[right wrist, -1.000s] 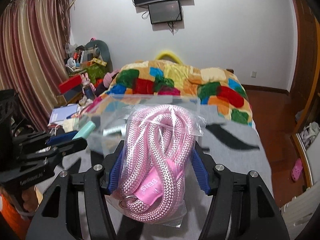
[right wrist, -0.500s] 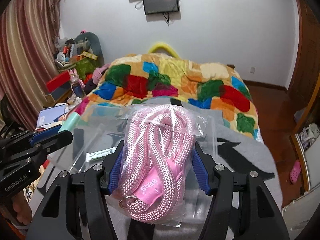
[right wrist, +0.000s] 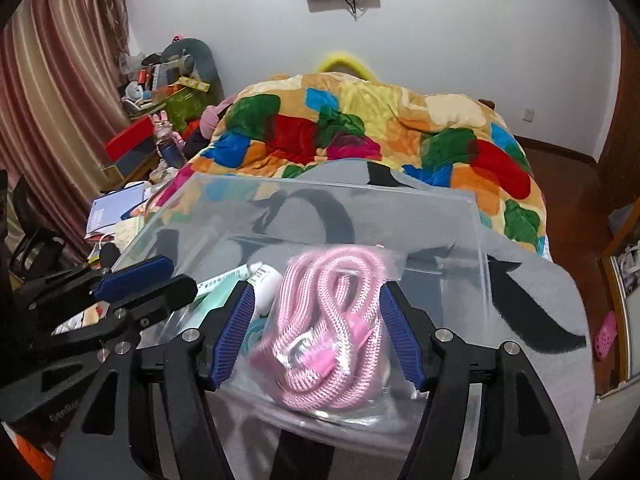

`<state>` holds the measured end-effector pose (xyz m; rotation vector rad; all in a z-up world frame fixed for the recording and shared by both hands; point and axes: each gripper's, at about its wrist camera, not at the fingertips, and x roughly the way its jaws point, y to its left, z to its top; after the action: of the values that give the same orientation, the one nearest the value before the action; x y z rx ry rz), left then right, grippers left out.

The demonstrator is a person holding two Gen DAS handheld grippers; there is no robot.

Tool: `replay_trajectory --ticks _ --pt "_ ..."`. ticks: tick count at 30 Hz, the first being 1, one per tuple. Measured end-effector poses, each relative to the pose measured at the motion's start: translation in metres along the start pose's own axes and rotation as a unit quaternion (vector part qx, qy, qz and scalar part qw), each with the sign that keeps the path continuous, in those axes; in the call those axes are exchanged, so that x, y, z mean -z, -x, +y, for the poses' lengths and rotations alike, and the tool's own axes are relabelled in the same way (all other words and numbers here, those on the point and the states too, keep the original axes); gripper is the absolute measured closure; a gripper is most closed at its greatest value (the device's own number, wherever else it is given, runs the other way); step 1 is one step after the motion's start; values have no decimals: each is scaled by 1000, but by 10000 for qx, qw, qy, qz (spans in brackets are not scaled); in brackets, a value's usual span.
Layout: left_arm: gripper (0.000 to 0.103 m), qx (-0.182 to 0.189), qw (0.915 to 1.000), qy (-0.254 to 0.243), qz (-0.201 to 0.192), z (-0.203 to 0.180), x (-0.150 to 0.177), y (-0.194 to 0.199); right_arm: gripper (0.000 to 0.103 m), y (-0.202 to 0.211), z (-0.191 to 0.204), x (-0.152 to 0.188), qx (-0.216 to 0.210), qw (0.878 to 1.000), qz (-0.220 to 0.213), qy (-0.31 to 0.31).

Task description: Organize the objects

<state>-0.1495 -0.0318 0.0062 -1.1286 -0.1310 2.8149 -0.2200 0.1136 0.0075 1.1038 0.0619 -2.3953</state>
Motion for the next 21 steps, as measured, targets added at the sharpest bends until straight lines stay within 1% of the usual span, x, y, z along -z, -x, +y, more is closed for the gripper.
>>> replay_trajectory --ticks 3,6,8,11,12,14,15,17,20,21 --pt "72 -50 9999 40 -147 1 1 12 42 16 6 5 71 9996 -145 209" --pt "63 -101 9994 62 -320 0 4 26 40 36 12 11 162 9983 -375 419" --pt "53 -178 9989 26 -442 -2 7 36 36 50 17 17 191 9970 -538 520" --pt "43 -269 9975 -28 -655 -7 14 52 29 71 22 26 223 9945 -816 624" --pt "41 -279 9972 -36 -698 -8 16 56 28 78 24 30 219 9936 -899 648" --pt "33 -296 9965 -43 -782 -10 21 65 23 89 26 36 192 9924 -1032 649" --pt "31 -294 9963 -38 -811 -10 23 69 22 94 27 40 165 9918 -1091 644" --pt "22 -255 9958 -20 -874 -12 31 77 20 101 29 47 146 9909 -1160 667" --pt "16 -246 9953 16 -936 -15 41 83 19 105 30 56 199 9901 -1198 705" --pt "16 -251 9953 12 -938 -17 45 84 19 106 30 59 218 9900 -1198 711"
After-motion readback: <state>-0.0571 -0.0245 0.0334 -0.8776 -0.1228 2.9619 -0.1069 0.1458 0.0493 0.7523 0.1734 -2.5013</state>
